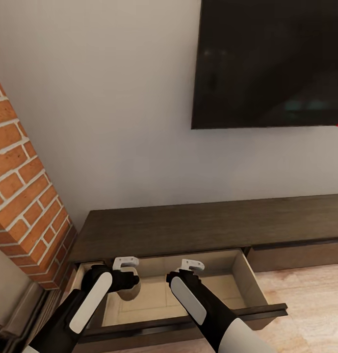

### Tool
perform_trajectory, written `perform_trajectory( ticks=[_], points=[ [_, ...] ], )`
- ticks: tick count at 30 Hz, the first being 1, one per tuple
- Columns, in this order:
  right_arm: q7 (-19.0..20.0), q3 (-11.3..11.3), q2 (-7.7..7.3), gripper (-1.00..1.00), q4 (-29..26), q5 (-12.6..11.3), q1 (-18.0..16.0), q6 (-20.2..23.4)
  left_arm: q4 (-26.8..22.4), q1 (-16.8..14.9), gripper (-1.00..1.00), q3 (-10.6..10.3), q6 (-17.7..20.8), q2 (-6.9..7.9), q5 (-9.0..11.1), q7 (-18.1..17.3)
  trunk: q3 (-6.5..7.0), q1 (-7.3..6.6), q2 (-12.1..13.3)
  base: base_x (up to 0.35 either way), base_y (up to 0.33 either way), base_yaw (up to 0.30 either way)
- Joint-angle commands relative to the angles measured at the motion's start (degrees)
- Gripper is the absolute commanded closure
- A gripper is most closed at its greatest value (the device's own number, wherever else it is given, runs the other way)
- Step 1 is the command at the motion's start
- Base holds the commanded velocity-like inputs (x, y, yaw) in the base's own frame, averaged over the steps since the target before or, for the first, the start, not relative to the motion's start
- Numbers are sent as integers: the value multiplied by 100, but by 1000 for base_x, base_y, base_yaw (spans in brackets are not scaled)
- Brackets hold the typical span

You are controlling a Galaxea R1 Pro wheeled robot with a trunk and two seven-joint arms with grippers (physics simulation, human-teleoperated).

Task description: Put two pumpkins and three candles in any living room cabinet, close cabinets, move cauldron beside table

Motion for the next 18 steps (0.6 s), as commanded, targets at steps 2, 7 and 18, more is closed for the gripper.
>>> perform_trajectory(
  ticks=[2,7,18],
  points=[
    [-7,6,0,100,-5,-46,-5,-3,-6,-5,100,-13,5,10,60,58,-5,1,-2,102,-21,0],
    [148,6,0,100,-5,-46,-5,-3,-6,-5,100,-13,5,7,55,55,-5,1,-2,30,-5,0],
    [203,6,0,100,-5,-46,-5,-3,-15,-5,100,-7,5,14,34,63,-5,1,-2,56,0,0]
  ],
)
